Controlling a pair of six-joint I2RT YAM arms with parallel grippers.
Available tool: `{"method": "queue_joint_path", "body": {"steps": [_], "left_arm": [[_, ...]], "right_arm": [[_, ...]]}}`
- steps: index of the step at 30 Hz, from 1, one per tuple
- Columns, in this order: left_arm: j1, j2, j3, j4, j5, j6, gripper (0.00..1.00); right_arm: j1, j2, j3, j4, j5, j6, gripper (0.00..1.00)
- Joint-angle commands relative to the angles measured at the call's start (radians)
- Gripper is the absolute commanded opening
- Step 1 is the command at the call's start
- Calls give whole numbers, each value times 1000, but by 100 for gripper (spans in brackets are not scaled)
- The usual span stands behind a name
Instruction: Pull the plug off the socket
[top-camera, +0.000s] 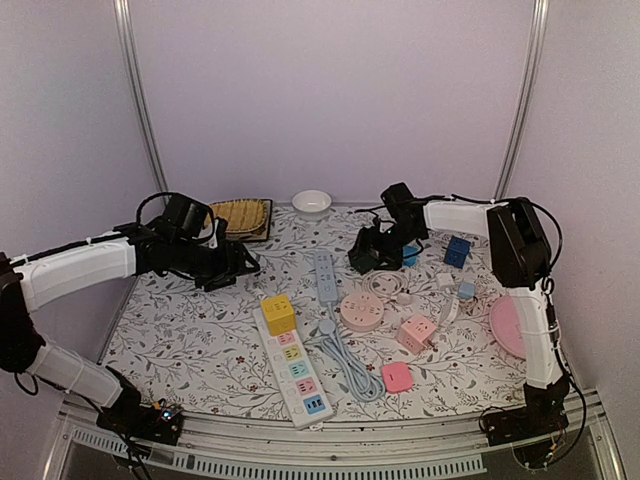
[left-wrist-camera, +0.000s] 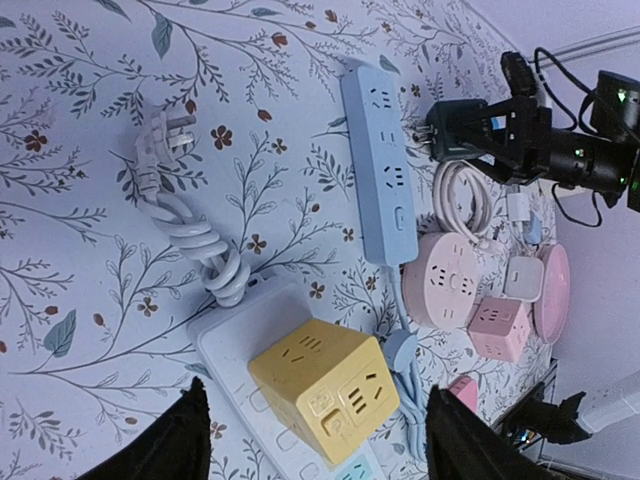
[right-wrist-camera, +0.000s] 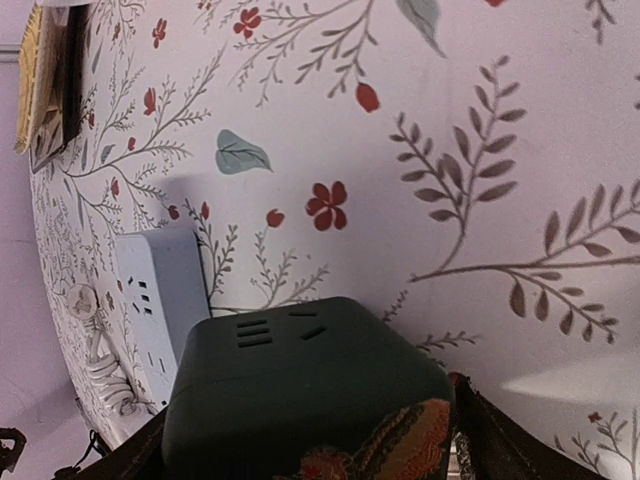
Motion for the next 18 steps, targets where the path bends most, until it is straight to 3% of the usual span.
{"method": "queue_joint_path", "body": {"steps": [1,18], "left_arm": [[3,42,24,22,16,3,74],[-6,68,29,32,31,15,73]], "right_arm": [[-27,-92,-67,-25,69,-33,86],[-31,-235,-154,-53,179,-75,87]]}}
